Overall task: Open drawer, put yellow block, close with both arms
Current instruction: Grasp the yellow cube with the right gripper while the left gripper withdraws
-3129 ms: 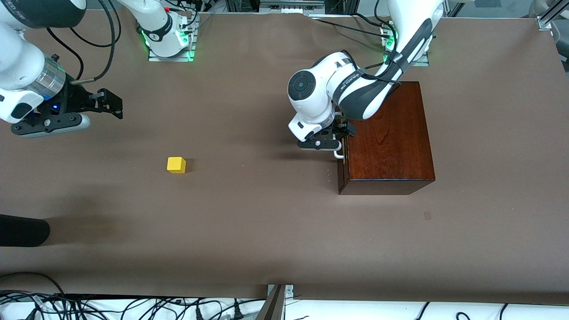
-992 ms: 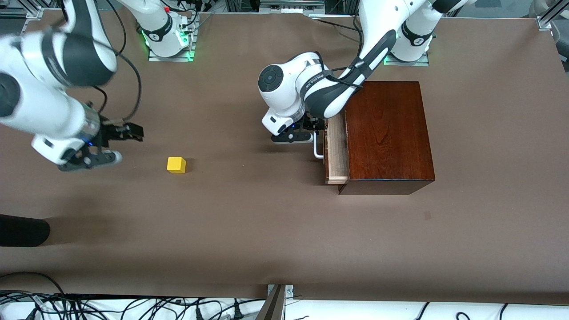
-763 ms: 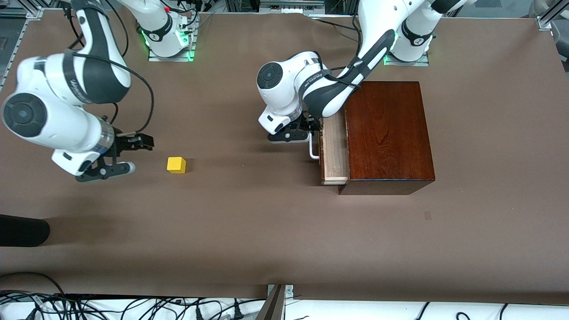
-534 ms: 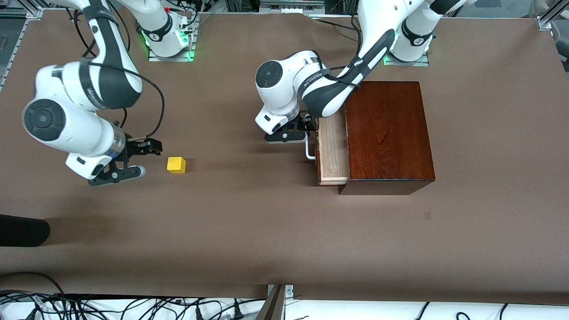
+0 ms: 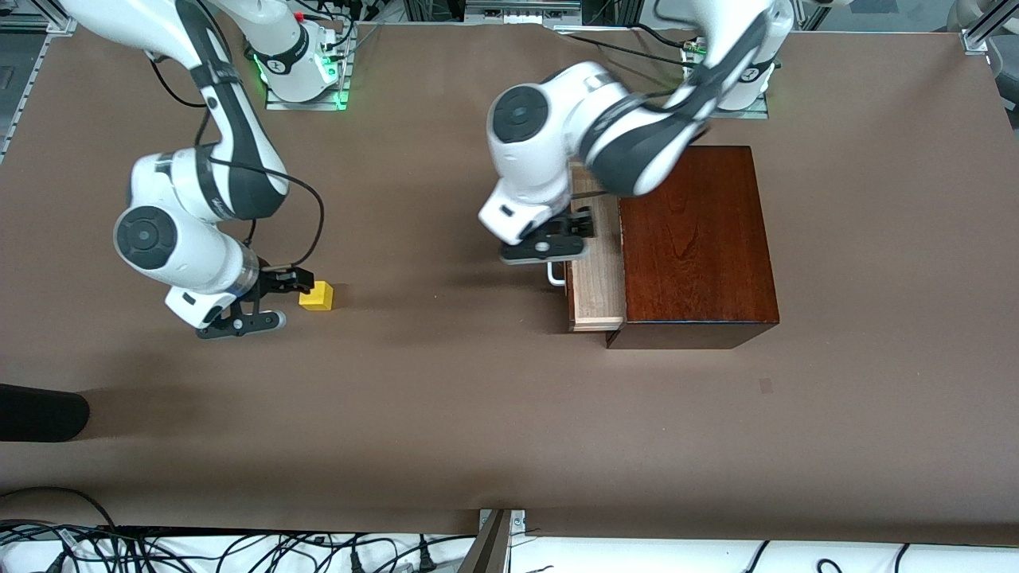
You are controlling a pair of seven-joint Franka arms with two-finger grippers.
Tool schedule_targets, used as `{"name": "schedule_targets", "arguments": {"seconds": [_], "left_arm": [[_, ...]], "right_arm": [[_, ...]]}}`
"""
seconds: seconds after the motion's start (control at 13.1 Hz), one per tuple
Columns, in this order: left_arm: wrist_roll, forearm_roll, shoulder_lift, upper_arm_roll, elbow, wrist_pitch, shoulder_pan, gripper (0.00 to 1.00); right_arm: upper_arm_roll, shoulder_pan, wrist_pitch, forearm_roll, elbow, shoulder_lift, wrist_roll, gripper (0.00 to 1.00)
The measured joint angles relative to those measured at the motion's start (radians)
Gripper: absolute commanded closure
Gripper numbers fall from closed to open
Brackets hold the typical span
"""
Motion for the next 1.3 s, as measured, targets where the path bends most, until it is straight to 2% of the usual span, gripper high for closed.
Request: {"name": "schedule_targets", "arguments": {"seconds": [0.23, 0.53, 0.76, 0.92, 0.99, 1.14, 1.3], "left_arm": [[0.152, -0.066, -0.128, 0.001, 0.001, -0.104, 0.152, 0.0], [0.372, -0.195, -0.203, 0.02, 0.018, -0.176, 0.343, 0.0], [0.634, -0.287, -0.272, 0.195, -0.002, -0.205, 0.336, 0.0], [0.763, -0.298, -0.338, 0.31, -0.064, -0.202, 0.303, 0.0], [0.797, -0.299, -0.377, 0.353, -0.107, -0.178, 0.293, 0.0], [0.821, -0.301, -0.451, 0.405, -0.203, -0.089, 0.291, 0.0], [0.823, -0.306, -0.49, 0.426, -0.262, -0.053, 0.291, 0.0]], "right_arm": [[0.0, 0.0, 0.16, 0.004, -0.107, 0.03, 0.006, 0.0], [-0.002, -0.001, 0.234, 0.061, -0.181, 0.043, 0.007, 0.0], [-0.002, -0.001, 0.293, 0.064, -0.216, 0.057, 0.008, 0.03], [-0.002, -0.001, 0.315, 0.078, -0.233, 0.067, 0.01, 0.16], [-0.002, -0.001, 0.319, 0.087, -0.234, 0.072, 0.01, 0.3], [-0.003, -0.001, 0.325, 0.093, -0.234, 0.077, 0.01, 0.71], [-0.003, -0.002, 0.326, 0.093, -0.233, 0.077, 0.01, 0.92]]}}
